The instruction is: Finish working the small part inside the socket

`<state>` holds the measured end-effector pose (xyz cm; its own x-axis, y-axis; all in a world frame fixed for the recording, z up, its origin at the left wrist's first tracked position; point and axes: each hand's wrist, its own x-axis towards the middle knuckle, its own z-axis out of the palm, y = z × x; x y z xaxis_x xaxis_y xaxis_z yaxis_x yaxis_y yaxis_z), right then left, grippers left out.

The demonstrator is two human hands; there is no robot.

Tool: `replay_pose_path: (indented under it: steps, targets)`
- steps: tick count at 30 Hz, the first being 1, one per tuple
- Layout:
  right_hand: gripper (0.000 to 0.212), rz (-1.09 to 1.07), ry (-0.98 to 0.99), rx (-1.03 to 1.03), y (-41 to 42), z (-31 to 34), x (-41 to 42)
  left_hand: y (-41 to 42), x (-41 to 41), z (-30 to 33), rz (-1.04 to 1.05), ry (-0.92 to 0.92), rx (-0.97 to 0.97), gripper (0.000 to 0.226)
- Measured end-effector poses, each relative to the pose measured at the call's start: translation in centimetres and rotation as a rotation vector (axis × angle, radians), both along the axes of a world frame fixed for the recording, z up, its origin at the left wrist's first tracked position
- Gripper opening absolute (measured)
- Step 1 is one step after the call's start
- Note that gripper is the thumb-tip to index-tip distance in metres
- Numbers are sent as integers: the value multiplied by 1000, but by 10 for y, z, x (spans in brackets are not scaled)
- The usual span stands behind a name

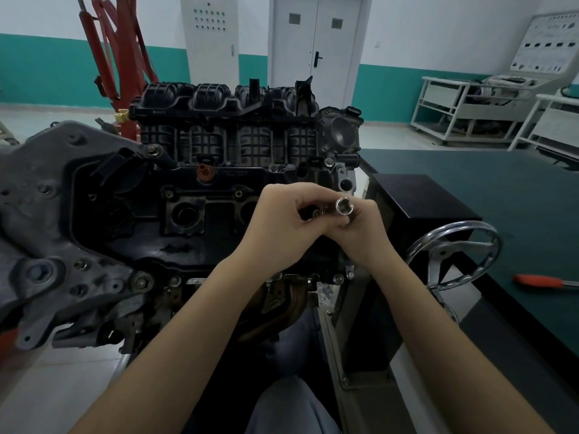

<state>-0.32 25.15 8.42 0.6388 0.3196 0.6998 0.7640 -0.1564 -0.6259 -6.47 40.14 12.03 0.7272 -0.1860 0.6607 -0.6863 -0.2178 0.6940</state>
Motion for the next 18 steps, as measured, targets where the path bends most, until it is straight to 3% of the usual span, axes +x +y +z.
replay_pose_path:
  steps: [5,10,15,18]
  targets:
    - [31,-35,4,-15,-2,5,0,3,0,-1,-176,37,-55,34]
    - [35,-28,-13,-14,0,6,-2,-1,2,-3,-30,-19,-37,21]
    - [37,-26,21,-55,-3,2,-1,1,0,-1,-138,49,1,26]
    - [31,-31,4,-29,-1,6,0,1,0,0,-85,37,50,26]
